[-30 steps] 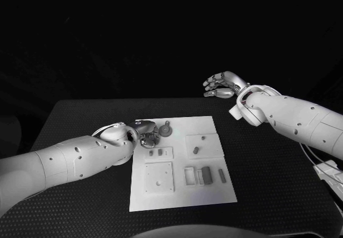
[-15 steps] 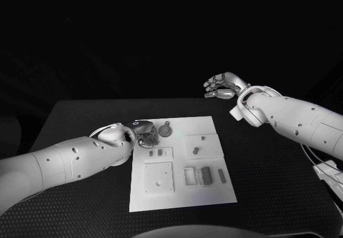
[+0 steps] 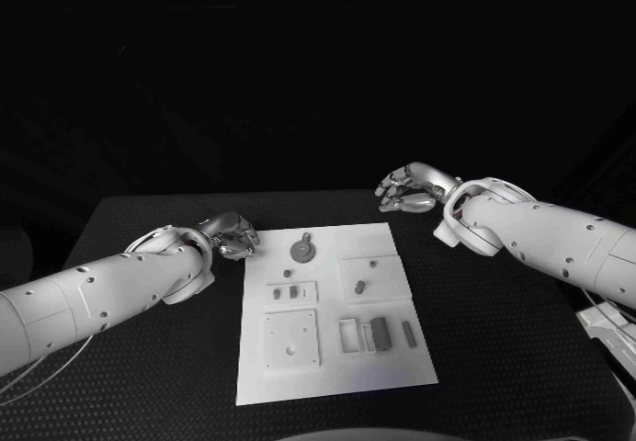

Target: Assemble the parts on the task board

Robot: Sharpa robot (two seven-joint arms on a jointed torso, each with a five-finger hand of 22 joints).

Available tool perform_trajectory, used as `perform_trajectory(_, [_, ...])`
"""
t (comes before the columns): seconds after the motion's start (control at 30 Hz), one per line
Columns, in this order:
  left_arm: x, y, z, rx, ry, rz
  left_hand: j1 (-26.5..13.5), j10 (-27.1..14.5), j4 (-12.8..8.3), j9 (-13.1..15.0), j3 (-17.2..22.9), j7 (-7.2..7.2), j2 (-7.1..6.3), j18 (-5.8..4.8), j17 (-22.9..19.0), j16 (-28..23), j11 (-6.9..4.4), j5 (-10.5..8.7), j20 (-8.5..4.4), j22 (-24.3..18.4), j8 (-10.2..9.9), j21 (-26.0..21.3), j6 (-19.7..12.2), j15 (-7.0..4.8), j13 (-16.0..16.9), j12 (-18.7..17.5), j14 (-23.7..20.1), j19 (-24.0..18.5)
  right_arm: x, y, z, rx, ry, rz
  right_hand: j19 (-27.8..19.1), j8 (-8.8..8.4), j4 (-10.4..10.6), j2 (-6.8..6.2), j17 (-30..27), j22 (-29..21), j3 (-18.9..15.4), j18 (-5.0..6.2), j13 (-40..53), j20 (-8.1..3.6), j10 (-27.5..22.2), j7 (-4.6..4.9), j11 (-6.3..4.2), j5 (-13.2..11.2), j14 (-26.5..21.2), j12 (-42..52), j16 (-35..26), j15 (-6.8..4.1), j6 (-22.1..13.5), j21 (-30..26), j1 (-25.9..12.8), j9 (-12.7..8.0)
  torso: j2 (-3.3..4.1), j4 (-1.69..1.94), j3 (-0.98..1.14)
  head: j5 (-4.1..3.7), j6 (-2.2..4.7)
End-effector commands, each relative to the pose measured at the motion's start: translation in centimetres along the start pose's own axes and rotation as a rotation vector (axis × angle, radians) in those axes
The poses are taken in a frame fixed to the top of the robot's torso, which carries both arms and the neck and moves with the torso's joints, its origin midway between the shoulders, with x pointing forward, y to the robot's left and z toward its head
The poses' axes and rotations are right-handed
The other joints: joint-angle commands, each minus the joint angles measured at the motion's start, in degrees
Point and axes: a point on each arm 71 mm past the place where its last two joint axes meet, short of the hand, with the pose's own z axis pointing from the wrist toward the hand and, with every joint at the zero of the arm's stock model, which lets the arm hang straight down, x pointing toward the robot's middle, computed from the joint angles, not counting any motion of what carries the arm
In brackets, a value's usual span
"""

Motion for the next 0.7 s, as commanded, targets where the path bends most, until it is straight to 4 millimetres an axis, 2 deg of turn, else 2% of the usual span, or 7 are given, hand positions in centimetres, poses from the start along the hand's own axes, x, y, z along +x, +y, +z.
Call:
perform_trajectory(0.03, [-1.2, 0.0, -0.3, 0.068, -0.02, -0.366, -1.2, -2.5, 0.1, 0.1, -0.6, 0.39, 0.2, -0.63, -1.5, -3.7, 1.02, -0.13, 1.05, -1.2, 0.3, -2.3, -1.0, 1.21, -0.1, -0.2, -3.5, -2.9, 1.7, -0.2, -0.7, 0.003, 0.154, -0.185, 2.9, 0.42, 0.7, -0.06, 0.5, 0.0, 0.1, 1.27, 0.0, -0.28, 1.5, -0.26, -0.65, 0.0, 2.7, 0.2, 1.1, -1.19, 0.7, 0.8, -0.8, 0.2, -0.03, -0.06, -0.02, -0.21, 0.42])
perform_trajectory(0.13, [-1.8, -0.1, -0.6, 0.094, -0.02, -0.465, -2.4, -3.5, 0.1, 0.2, -1.1, 0.39, 0.68, -0.89, -3.5, -8.7, 1.55, -0.12, 2.68, -3.8, 0.8, -2.8, -1.3, 2.98, -0.1, 0.0, -6.9, -7.0, 2.3, -0.4, -1.3, -0.006, 0.18, -0.279, 5.9, 0.95, 1.2, -0.03, 1.0, -0.1, 0.2, 2.3, -0.4, -0.49, 2.7, -0.68, -0.96, 0.0, 5.6, -0.3, 2.1, -2.39, 1.7, 1.4, -1.3, 0.4, -0.03, -0.03, -0.06, -0.32, 0.61])
perform_trajectory(0.3, [-1.8, -0.4, -0.9, 0.101, -0.022, -0.65, -3.9, -4.4, -0.1, 0.4, -1.6, 0.53, 1.29, -0.37, -5.7, -15.3, 1.89, -0.08, 5.18, -8.3, 1.3, -2.7, -2.0, 5.48, -0.2, 0.0, -8.7, -11.7, 3.7, -0.5, -1.9, -0.022, 0.198, -0.385, 11.2, 1.43, 1.5, -0.5, 2.2, -0.2, 0.2, 4.07, -0.9, -0.88, 4.8, -1.21, -1.53, 0.0, 10.4, -1.2, 3.9, -4.65, 2.8, 2.6, -1.6, 0.7, 0.04, -0.07, -0.09, -0.43, 0.89])
perform_trajectory(0.33, [-1.8, -0.5, -0.9, 0.101, -0.021, -0.692, -4.1, -4.5, -0.3, 0.4, -1.9, 0.53, 1.4, 0.01, -6.0, -17.0, 1.88, 0.0, 5.71, -9.8, 1.5, -2.6, -2.3, 5.94, -0.3, 0.0, -8.5, -12.4, 4.1, -0.4, -2.0, -0.026, 0.2, -0.404, 11.8, 1.47, 1.5, -0.63, 2.4, -0.2, 0.2, 4.31, -1.0, -0.91, 5.0, -1.25, -1.57, 0.0, 11.0, -1.4, 4.1, -4.92, 2.9, 2.7, -1.6, 0.8, 0.08, -0.09, -0.1, -0.41, 1.02])
perform_trajectory(0.43, [-1.6, -1.0, -1.1, 0.103, -0.027, -0.771, -5.0, -4.3, -0.6, 0.5, -2.9, 0.5, 1.67, -0.09, -6.6, -20.2, 1.83, -0.08, 6.86, -12.0, 1.9, -2.8, -2.3, 7.1, -0.4, 0.2, -9.9, -14.6, 5.5, -0.2, -2.3, -0.038, 0.206, -0.457, 13.7, 1.57, 1.8, -1.24, 3.0, -0.2, 0.1, 4.96, -1.4, -0.97, 5.5, -1.41, -1.58, 0.0, 12.7, -2.2, 4.5, -5.71, 3.3, 3.0, -1.9, 0.9, 0.14, -0.01, -0.08, -0.6, 1.16])
perform_trajectory(0.57, [-1.4, -1.5, -1.3, 0.119, -0.029, -0.802, -5.3, -4.5, -1.0, 0.4, -3.8, 0.57, 1.95, 0.21, -6.5, -22.1, 1.9, -0.05, 7.55, -13.8, 2.1, -2.6, -2.6, 7.66, -0.5, 0.1, -10.3, -15.7, 6.9, 0.1, -2.6, -0.049, 0.218, -0.524, 16.4, 1.49, 2.2, -2.3, 4.0, -0.2, 0.1, 5.88, -2.0, -1.1, 5.1, -1.52, -1.14, 0.0, 15.1, -3.6, 5.3, -6.84, 3.4, 3.5, -2.1, 1.0, 0.14, 0.08, -0.05, -0.57, 1.27])
perform_trajectory(0.7, [-1.3, -2.0, -1.4, 0.141, -0.017, -0.808, -5.6, -5.4, -1.0, 0.2, -4.5, 0.75, 2.04, 0.38, -6.2, -23.4, 2.13, -0.05, 7.8, -14.9, 2.0, -2.5, -3.3, 7.9, -0.9, -0.2, -10.5, -15.9, 7.7, 0.3, -2.5, -0.055, 0.218, -0.565, 16.9, 1.41, 2.1, -2.85, 4.4, -0.2, 0.3, 6.12, -2.2, -1.07, 5.4, -1.56, -1.13, 0.0, 15.5, -4.0, 5.3, -7.04, 3.4, 3.4, -1.9, 1.0, 0.16, 0.05, -0.06, -0.54, 1.18])
